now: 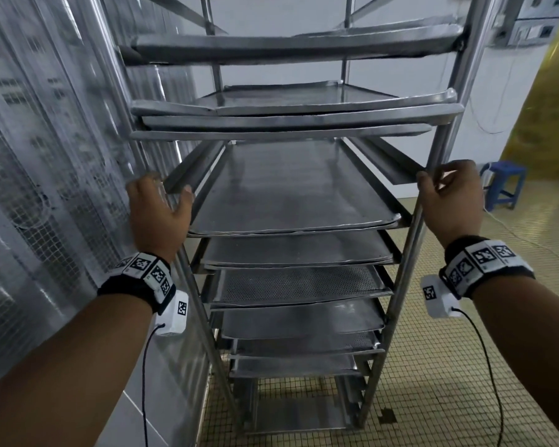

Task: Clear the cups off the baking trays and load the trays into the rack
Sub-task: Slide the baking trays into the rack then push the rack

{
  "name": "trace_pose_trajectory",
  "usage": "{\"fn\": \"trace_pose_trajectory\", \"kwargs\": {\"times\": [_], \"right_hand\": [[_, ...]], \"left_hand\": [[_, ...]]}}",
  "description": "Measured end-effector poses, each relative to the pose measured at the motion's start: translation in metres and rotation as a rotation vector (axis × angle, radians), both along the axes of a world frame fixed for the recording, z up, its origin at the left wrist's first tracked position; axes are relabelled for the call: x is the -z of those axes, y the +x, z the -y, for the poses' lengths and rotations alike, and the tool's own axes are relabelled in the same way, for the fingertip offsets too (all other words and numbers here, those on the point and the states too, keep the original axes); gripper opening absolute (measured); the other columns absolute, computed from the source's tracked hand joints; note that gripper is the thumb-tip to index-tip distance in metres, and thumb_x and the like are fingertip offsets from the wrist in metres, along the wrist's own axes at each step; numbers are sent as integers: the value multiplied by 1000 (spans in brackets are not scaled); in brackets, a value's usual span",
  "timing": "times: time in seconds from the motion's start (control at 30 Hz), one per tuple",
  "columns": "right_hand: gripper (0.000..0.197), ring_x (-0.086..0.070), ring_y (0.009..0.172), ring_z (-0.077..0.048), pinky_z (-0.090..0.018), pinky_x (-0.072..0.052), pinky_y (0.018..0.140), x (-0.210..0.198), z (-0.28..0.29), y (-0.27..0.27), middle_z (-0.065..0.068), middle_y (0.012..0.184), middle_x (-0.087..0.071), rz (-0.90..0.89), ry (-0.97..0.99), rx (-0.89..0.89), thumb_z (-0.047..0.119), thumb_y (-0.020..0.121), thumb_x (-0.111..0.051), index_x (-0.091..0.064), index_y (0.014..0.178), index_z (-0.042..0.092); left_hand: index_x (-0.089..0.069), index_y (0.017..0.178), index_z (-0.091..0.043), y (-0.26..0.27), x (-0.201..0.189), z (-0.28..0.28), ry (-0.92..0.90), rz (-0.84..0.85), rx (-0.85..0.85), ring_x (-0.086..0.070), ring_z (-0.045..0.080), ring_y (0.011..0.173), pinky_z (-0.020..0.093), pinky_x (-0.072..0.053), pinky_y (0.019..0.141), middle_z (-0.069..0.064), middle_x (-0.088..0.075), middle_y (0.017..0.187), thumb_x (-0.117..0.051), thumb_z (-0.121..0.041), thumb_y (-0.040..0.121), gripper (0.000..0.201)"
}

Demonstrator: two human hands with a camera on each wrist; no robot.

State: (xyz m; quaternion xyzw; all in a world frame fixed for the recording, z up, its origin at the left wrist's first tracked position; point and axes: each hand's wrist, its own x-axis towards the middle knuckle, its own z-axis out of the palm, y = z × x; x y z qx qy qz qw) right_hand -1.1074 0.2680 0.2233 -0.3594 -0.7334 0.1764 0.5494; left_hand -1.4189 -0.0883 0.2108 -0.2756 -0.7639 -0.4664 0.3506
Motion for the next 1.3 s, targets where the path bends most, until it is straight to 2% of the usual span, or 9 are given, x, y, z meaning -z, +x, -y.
{"fn": "trace_pose_trajectory", "kwargs": {"times": [0.1,0.23,0.4,0.53,0.7,0.83,1.13,1.23,1.3], "right_hand": [[58,-61,103,-30,-39,-47,86,5,-6,-5,-13,122,-60,-19,-68,-21,46,91,-65,-46,133,10],[45,-61,88,-30,-33,-40,75,6,-10,-14,-4,88,-60,7,-175,-131,42,100,-56,-44,129,9],[37,-68,74,-34,-50,-58,71,9,-19,-27,-2,79,-62,-96,-226,-186,53,98,-50,-41,112,20],[33,-68,63,-30,-48,-58,62,8,-23,-31,-10,77,-65,-137,-221,-175,56,95,-53,-38,101,27],[34,-66,66,-37,-42,-55,58,13,-27,-34,-18,82,-67,-168,-154,-148,56,95,-53,-39,108,28],[33,-64,66,-37,-38,-50,57,16,-31,-37,-20,82,-66,-193,-136,-115,55,95,-53,-39,102,26],[36,-64,68,-42,-49,-56,60,11,-41,-43,-23,84,-64,-197,-193,-126,56,91,-55,-40,95,24],[34,-64,69,-42,-54,-56,61,8,-49,-46,-21,81,-62,-191,-234,-123,56,88,-56,-42,91,25],[32,-65,68,-41,-54,-57,61,6,-54,-48,-15,77,-60,-179,-248,-130,57,88,-56,-43,89,27]], "left_hand": [[-44,140,-1,-6,6,-4,78,4,-31,-56,40,108,43,-53,85,26,-46,131,-69,-37,91,66],[-40,145,0,-13,8,-7,122,101,-49,-50,40,119,39,-45,90,27,-47,134,-66,-37,93,70],[-24,154,-12,-23,7,-10,185,357,111,-55,35,127,41,-45,108,19,-54,143,-50,-48,101,69],[-28,145,-21,-30,7,-10,205,391,124,-67,36,94,52,-57,85,14,-66,113,-46,-52,98,59],[-19,152,-28,-27,10,-15,252,360,89,-69,38,92,53,-60,80,8,-63,113,-45,-49,100,62],[-27,143,-28,-32,10,-16,270,363,65,-69,39,80,56,-60,70,17,-70,104,-47,-52,97,55],[-32,139,-16,-36,4,-25,234,406,88,-65,35,81,41,-54,71,8,-64,96,-49,-44,101,50],[-29,137,-28,-41,0,-29,203,470,105,-68,42,84,54,-59,75,16,-68,97,-50,-59,95,57],[-31,136,-24,-44,-3,-32,178,485,136,-68,42,85,55,-59,78,17,-67,99,-50,-62,93,61]]}}
